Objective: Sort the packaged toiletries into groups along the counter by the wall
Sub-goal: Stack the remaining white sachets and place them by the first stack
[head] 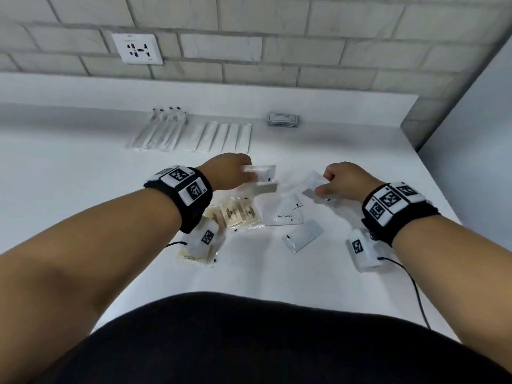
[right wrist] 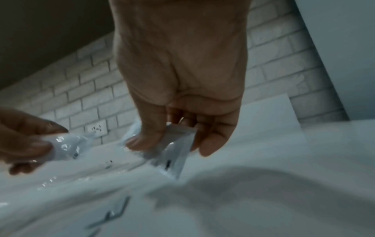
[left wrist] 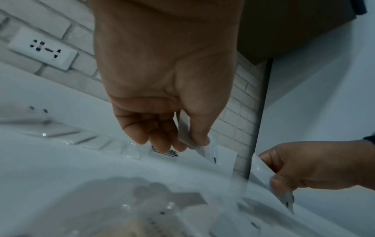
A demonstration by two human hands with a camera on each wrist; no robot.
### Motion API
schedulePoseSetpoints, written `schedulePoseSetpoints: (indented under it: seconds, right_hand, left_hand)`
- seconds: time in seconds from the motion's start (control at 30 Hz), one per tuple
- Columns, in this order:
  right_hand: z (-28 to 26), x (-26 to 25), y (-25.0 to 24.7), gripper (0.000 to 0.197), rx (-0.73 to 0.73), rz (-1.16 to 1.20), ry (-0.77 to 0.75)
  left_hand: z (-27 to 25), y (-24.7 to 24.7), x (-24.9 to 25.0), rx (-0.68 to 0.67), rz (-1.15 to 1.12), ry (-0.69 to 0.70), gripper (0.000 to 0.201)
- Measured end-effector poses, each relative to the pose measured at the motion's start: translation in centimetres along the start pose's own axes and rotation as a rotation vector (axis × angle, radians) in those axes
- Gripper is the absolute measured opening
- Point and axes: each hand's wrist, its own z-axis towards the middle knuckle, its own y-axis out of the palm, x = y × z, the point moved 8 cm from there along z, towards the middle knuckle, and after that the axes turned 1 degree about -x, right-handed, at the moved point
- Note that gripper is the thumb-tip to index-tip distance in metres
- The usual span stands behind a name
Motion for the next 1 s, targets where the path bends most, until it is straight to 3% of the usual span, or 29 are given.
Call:
schedulePoseSetpoints:
  seconds: [0.07, 0.17, 0.3, 0.47, 0.7, 0.9, 1.0]
  right_hand:
    - [-1.2, -1.5, 0.5, 0.026, -0.132, 0.022, -0.087]
    - [-3.2, -4.1, 4.3, 0.036, -0.346, -0.142, -0.213]
    - [-4.1, -4.4, 7.7, 0.035, -0.281, -0.401, -0.266]
    - [-4.6, -3.1, 7.7, 0.042, -0.229, -0.253, -0.167]
    - [-5.2, -3.1, 7.7, 0.038, -0.173, -0.290, -0.139]
    - [-6.0, -2.9, 8.1, 0.027, -0.245, -0.216, -0.103]
    - [-6.2, -2.7, 7.5, 0.016, -0.208, -0.277, -0.114]
  left_hand:
    - [0.2, 1.2, 1.0, -0.081, -0.080, -0.006, 0.033]
    - [0.6, 4.2, 3.4, -0.215, 0.024, 0.027, 0.045]
    - [1.1, 7.1, 6.3, -0.270, 0.197, 0.071, 0.059]
    - [1.7, 8.3, 7.4, -0.268, 0.265, 0.021, 0.071]
    - [1.6, 8.2, 7.2, -0.372, 0.269, 0.029, 0.056]
    - [0.9, 6.3, 6.4, -0.304, 0.028, 0.032, 0.031]
    - [-0.1, 5.3, 5.8, -0.259, -0.262, -0.007, 0.018]
